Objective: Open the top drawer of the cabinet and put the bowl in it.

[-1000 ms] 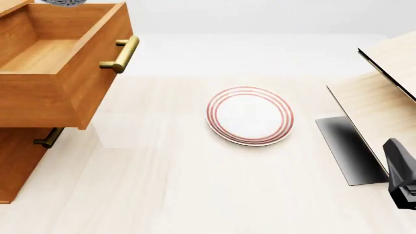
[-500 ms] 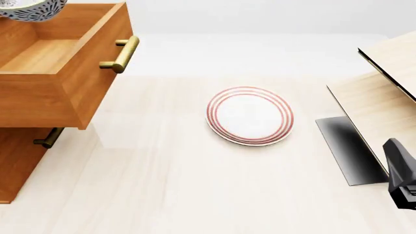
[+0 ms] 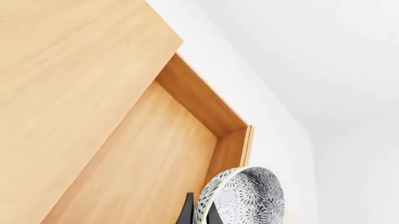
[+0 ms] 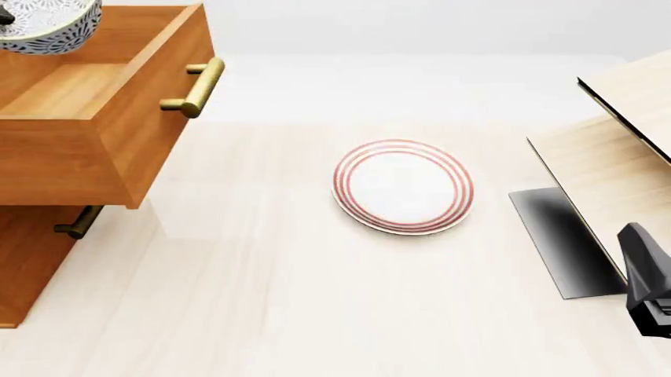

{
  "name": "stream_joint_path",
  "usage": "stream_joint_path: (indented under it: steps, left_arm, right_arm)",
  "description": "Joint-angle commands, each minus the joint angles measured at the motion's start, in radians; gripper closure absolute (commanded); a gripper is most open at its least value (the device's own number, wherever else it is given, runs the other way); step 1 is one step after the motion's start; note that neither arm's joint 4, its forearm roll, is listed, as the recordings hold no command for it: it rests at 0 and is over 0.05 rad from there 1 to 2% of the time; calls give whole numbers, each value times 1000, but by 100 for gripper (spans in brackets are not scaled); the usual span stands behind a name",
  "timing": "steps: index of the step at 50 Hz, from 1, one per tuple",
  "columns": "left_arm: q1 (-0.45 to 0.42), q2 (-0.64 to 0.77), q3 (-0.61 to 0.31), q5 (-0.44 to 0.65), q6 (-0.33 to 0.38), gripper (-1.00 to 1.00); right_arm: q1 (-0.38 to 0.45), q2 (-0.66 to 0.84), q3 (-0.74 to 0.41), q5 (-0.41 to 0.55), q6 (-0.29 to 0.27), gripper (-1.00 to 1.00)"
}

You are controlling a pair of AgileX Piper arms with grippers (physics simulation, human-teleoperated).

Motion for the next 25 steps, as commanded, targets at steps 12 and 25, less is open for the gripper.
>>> stream_joint_path:
  steps: [12,25]
  left_arm:
    - [28,78,40,-100,-11,100]
    - [42,156,36,-150,-16,100]
  right_arm:
    - [0,-1,2,-2,0,-100]
    - [0,-1,2,-2,-1,-100]
